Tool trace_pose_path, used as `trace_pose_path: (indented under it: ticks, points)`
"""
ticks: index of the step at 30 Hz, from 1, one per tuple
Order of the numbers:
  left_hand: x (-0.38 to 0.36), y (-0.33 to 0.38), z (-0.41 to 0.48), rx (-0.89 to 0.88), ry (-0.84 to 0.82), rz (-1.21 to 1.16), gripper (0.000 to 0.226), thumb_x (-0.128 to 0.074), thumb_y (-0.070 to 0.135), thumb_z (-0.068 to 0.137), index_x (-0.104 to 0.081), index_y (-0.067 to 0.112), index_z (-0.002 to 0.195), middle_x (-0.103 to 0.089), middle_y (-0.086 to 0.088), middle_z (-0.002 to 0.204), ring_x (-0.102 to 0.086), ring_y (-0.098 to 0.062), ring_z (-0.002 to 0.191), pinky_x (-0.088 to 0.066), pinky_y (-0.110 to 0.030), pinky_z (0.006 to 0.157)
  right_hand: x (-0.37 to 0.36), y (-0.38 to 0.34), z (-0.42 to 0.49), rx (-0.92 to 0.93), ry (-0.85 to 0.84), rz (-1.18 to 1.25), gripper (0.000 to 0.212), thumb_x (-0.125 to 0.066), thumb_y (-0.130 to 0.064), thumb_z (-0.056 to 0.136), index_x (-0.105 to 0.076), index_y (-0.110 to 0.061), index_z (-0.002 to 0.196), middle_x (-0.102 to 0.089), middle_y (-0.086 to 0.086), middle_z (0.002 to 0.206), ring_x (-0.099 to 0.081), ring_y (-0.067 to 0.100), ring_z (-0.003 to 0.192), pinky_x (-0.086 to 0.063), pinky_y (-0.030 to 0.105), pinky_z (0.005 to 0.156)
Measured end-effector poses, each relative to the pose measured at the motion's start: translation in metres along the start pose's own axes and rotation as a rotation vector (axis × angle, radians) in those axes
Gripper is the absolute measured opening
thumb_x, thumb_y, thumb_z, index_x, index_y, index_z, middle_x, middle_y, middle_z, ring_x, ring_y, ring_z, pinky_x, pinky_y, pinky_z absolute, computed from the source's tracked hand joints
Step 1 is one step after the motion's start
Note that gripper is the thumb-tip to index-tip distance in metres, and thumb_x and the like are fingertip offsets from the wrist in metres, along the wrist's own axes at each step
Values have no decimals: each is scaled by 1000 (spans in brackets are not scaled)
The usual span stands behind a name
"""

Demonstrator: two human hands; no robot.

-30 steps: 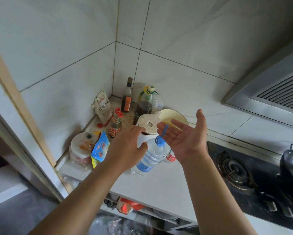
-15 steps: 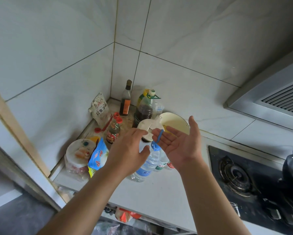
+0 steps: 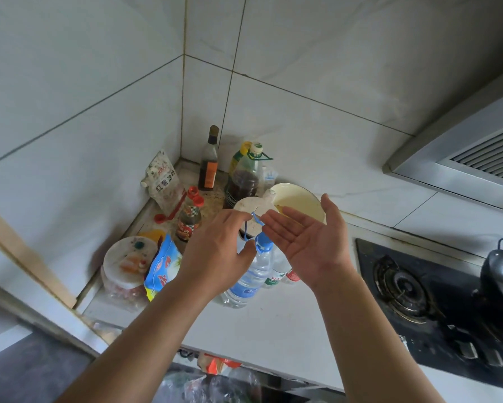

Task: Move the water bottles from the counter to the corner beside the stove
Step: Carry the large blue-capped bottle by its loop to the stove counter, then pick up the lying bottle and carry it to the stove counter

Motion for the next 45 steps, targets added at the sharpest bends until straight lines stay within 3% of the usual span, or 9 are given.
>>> trace_pose_path:
  ticks: [6,10,12,15,19,23,26,33,45]
  points:
    - [4,9,8,-41,19,3,40,-71,28,81,-56,20,117,-59,6,113,-56,-17,97,-50,-41,79,17,-17,-5,106,113,-164,58,-57,-52,96,-64,2,116,-74,28,111,-73,41,103,-56,53,97]
    - [-1,31,14,-131,21,23,39,-70,27,80,-58,18,117,-59,4,119,-55,-21,105,-39,-29,87,34,-49,-29,388,291,-802,20,-70,-37,92,-74,-21,103,-78,2,101,-73,25,102,-58,40,83]
    - [-9,51,17,-201,2,23,38,-68,26,81,-58,16,116,-59,2,119,-54,-22,108,-40,-30,90,42,-61,-46,492,347,-1168,29,-74,-38,89,-70,-28,116,-71,-11,106,-68,13,103,-55,30,85]
    - [-32,87,16,-312,-59,29,39,-68,25,80,-59,14,117,-59,-1,118,-53,-25,112,-43,-41,94,62,-74,-78,640,400,-1515,43,-75,-34,89,-63,-25,129,-63,-10,112,-58,8,102,-42,16,81]
    - [-80,137,-12,-469,-218,54,40,-67,25,78,-61,13,115,-58,-4,119,-53,-27,110,-41,-39,93,115,-73,-128,602,534,-1811,55,-68,-36,92,-53,-18,142,-57,2,142,-53,23,127,-42,33,101]
    - [-134,184,-71,-576,-419,98,44,-65,30,81,-58,16,121,-58,-5,125,-52,-26,117,-42,-41,98,188,-54,-192,420,712,-1825,61,-64,-42,93,-45,-22,148,-50,1,150,-46,24,134,-41,36,108]
    - [-158,234,-119,-677,-501,75,42,-61,34,81,-57,19,120,-59,-3,124,-52,-23,115,-41,-39,97,228,-52,-253,416,865,-1788,61,-67,-42,90,-48,-23,145,-56,1,145,-52,25,130,-45,39,105]
    - [-160,370,-234,-910,-528,-22,44,-63,33,80,-57,19,120,-60,-3,123,-52,-23,116,-42,-42,100,300,-51,-424,451,1215,-1672,65,-70,-42,88,-48,-24,146,-57,-1,145,-50,23,133,-46,39,106]
    - [-138,575,-481,-1245,-653,-241,52,-71,37,75,-62,21,123,-60,0,124,-54,-21,116,-45,-43,97,395,24,-745,337,1748,-1478,68,-72,-44,88,-48,-21,147,-56,3,145,-48,24,137,-44,40,110]
Point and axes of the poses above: each hand's wrist, its own z-axis towards the middle knuckle, its own x-axis out of the back of the hand, y = z × x, the point moved 9 cm from there along z, towards the middle knuckle
